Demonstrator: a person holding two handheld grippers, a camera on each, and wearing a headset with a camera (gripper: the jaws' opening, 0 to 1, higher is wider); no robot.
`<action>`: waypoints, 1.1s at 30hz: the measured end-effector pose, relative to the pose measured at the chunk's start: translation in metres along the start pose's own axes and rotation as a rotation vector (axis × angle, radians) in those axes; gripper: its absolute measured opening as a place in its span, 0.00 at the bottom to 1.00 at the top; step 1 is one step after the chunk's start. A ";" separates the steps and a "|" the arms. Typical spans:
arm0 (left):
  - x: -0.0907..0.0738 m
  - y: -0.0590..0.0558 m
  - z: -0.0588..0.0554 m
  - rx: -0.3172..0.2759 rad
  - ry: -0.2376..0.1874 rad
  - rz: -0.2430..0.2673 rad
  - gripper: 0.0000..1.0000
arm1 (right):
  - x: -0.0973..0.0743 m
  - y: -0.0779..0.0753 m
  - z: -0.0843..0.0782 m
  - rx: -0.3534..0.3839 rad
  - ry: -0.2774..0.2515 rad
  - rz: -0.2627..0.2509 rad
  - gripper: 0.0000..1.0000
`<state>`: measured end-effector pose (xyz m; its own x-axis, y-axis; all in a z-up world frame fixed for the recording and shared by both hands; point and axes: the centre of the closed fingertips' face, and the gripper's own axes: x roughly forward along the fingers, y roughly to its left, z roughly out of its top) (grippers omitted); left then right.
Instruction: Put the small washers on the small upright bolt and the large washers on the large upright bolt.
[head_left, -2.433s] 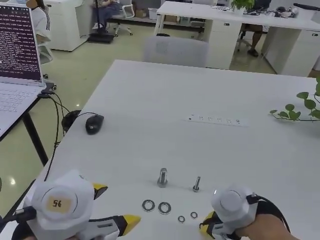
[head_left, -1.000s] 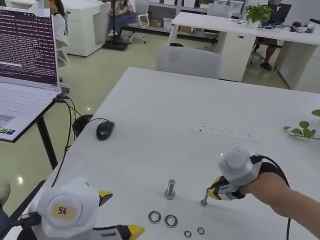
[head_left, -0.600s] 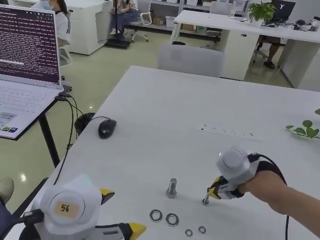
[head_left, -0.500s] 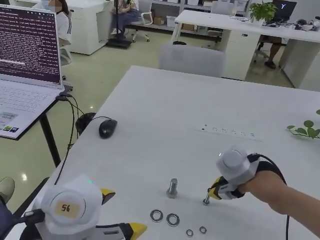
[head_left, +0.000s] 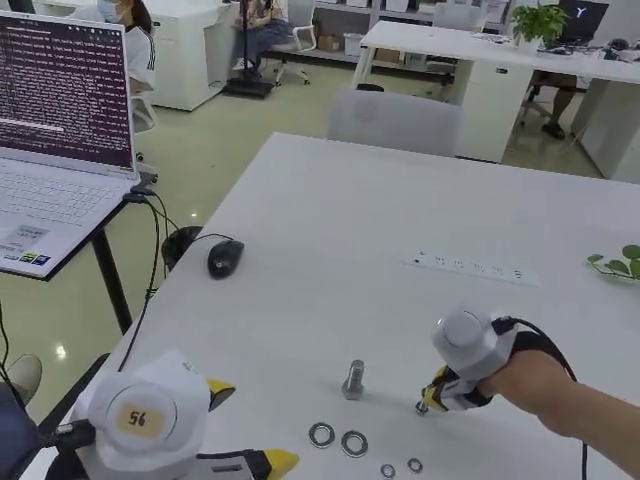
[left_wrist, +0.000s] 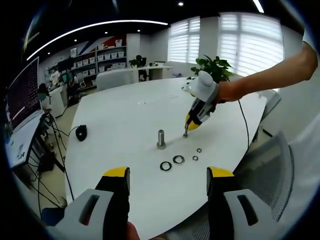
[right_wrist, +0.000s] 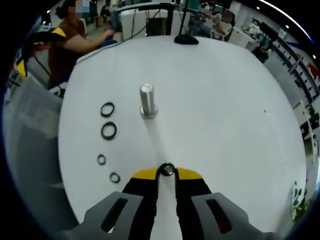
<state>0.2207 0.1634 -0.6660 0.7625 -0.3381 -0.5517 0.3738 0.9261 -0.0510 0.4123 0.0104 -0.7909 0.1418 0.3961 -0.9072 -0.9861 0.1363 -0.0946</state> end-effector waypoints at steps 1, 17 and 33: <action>0.000 0.000 0.000 0.001 0.001 -0.001 0.62 | 0.003 0.001 -0.002 0.003 0.006 0.000 0.13; -0.003 0.001 -0.005 -0.003 0.013 0.005 0.62 | 0.024 0.004 -0.013 0.036 0.042 0.007 0.13; 0.006 -0.007 0.001 0.008 0.004 -0.021 0.62 | -0.012 0.026 -0.039 0.269 -0.124 -0.065 0.22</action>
<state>0.2234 0.1549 -0.6680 0.7522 -0.3567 -0.5541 0.3941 0.9174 -0.0556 0.3820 -0.0257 -0.7985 0.2299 0.4842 -0.8442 -0.9186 0.3945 -0.0239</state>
